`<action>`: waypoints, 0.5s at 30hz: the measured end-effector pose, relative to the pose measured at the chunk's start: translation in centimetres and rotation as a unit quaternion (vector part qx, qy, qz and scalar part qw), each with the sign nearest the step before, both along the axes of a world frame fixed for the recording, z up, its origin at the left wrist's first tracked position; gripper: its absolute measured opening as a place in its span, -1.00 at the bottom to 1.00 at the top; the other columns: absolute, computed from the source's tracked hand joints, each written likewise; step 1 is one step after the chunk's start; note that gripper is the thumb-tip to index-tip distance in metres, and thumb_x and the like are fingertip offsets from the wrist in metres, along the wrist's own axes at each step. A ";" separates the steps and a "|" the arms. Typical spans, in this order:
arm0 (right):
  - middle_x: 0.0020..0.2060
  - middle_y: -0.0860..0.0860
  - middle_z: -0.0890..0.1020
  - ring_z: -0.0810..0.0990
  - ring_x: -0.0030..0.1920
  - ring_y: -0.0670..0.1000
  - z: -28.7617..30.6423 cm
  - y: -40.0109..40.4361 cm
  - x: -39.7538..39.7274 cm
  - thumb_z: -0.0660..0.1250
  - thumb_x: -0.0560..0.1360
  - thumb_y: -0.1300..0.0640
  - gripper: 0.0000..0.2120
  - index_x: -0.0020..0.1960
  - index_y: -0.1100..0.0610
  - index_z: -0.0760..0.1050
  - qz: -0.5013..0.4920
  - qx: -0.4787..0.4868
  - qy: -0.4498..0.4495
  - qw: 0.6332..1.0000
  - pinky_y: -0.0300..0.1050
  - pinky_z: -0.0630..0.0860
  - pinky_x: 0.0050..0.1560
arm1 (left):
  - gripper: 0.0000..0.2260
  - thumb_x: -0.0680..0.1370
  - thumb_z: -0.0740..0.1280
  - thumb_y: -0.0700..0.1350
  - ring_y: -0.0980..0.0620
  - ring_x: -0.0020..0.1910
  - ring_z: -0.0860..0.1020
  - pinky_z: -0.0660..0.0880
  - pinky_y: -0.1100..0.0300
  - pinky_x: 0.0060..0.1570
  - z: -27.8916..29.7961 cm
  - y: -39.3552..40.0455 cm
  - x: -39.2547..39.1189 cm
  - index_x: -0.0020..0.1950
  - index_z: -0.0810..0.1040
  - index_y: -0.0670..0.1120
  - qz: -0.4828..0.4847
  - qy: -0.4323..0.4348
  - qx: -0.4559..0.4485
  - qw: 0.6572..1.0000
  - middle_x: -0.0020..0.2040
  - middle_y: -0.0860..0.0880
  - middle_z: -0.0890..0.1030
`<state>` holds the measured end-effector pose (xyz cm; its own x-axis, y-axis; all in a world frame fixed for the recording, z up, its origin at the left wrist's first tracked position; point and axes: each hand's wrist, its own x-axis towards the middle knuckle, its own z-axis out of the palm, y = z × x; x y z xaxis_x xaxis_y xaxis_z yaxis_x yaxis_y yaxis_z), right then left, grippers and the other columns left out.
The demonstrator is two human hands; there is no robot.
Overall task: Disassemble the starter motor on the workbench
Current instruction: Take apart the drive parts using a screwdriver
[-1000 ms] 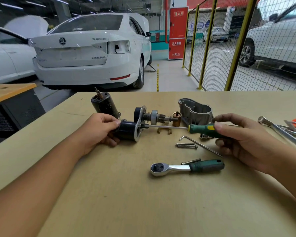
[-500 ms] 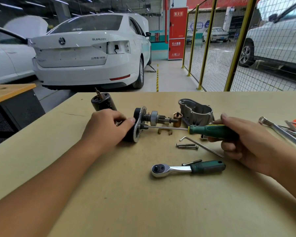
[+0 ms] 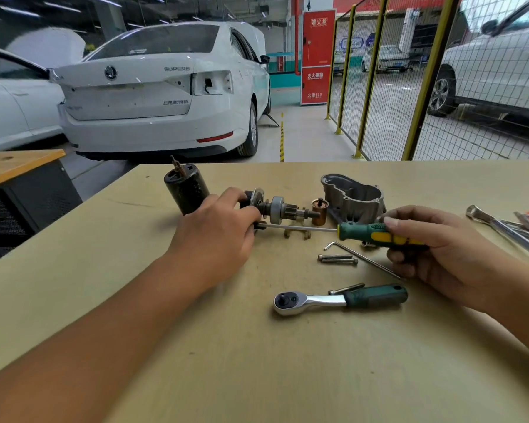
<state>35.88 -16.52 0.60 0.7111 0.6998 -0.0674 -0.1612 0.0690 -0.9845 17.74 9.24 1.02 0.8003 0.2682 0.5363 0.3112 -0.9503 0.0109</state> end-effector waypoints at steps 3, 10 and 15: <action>-0.15 0.25 0.69 0.48 -0.48 0.03 0.3 -0.2 -0.1 0.46 0.36 -0.14 -0.67 -0.03 0.08 0.66 0.001 -0.067 -0.029 0.997 -0.21 0.36 -0.56 | -0.79 0.63 0.28 -0.01 -0.09 0.06 0.50 0.57 -0.02 -0.15 0.0 0.1 0.0 0.20 0.65 0.03 -0.004 -0.006 0.005 1.000 0.26 0.00 0.52; -0.17 0.17 0.63 0.50 -0.39 0.02 0.0 -0.4 0.1 0.60 0.12 0.20 -0.60 -0.05 0.10 0.66 -0.012 0.013 -0.015 1.000 -0.16 0.49 -0.44 | -0.84 0.61 0.35 -0.04 -0.09 -0.01 0.52 0.51 0.06 -0.16 0.2 0.3 0.0 0.14 0.67 0.03 -0.019 -0.027 -0.010 0.999 0.18 0.01 0.54; -0.16 0.15 0.64 0.47 -0.42 0.01 0.3 -0.2 -0.4 0.58 0.22 0.08 -0.63 0.01 0.10 0.65 0.002 0.016 0.000 1.000 -0.19 0.40 -0.51 | -0.85 0.61 0.36 -0.04 -0.09 -0.01 0.54 0.57 0.00 -0.14 0.2 0.4 0.0 0.13 0.69 0.03 -0.025 -0.034 -0.016 0.999 0.22 0.00 0.52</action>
